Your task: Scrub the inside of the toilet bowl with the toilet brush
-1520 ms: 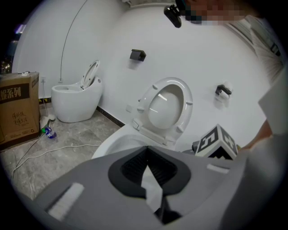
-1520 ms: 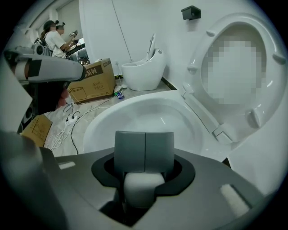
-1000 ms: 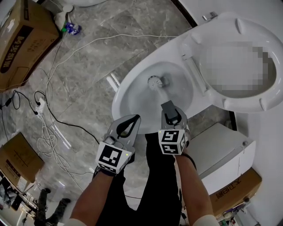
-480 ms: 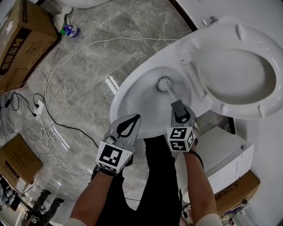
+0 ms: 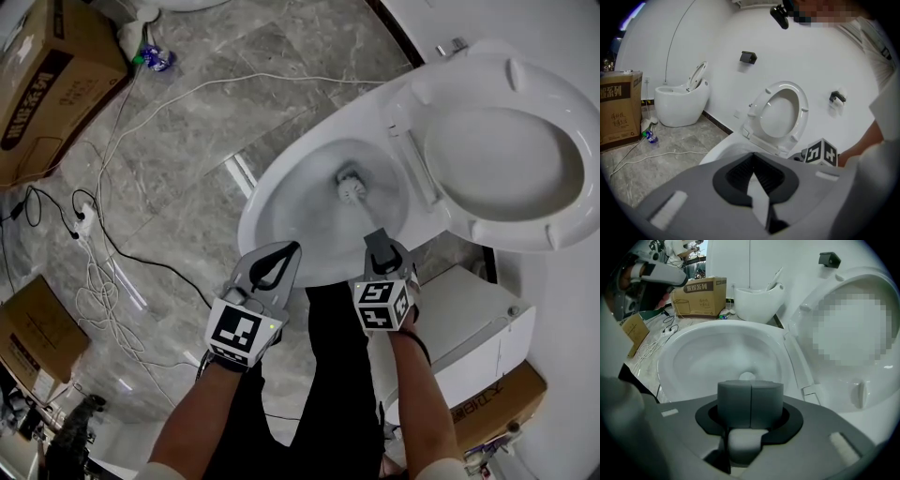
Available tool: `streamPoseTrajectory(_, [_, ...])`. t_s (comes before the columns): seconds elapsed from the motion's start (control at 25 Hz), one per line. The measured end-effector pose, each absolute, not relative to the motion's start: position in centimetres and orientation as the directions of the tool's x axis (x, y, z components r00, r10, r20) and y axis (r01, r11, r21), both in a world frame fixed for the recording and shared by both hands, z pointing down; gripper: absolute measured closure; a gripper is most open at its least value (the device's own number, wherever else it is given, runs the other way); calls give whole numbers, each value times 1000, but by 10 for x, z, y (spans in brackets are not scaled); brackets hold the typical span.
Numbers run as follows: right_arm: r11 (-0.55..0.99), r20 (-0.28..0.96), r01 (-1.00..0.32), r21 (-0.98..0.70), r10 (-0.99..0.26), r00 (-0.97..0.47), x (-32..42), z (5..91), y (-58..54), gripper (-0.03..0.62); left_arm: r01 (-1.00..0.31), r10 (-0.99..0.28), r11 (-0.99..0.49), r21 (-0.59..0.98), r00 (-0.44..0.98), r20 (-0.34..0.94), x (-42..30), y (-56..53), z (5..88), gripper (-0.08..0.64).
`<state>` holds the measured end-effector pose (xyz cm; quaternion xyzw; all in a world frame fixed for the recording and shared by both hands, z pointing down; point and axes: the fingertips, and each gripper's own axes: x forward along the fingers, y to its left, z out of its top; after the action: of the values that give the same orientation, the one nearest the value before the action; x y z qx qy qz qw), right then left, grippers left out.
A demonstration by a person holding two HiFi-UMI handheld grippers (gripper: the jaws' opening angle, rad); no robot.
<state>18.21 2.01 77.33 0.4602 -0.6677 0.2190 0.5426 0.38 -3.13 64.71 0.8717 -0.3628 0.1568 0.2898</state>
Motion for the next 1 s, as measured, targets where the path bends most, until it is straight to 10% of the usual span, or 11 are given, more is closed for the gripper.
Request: streamPoseTrajectory(1.0, [295, 931, -928, 226, -346, 116, 154, 827, -24, 425, -740, -558, -553, 384, 671, 489, -10, -40, 677, 554])
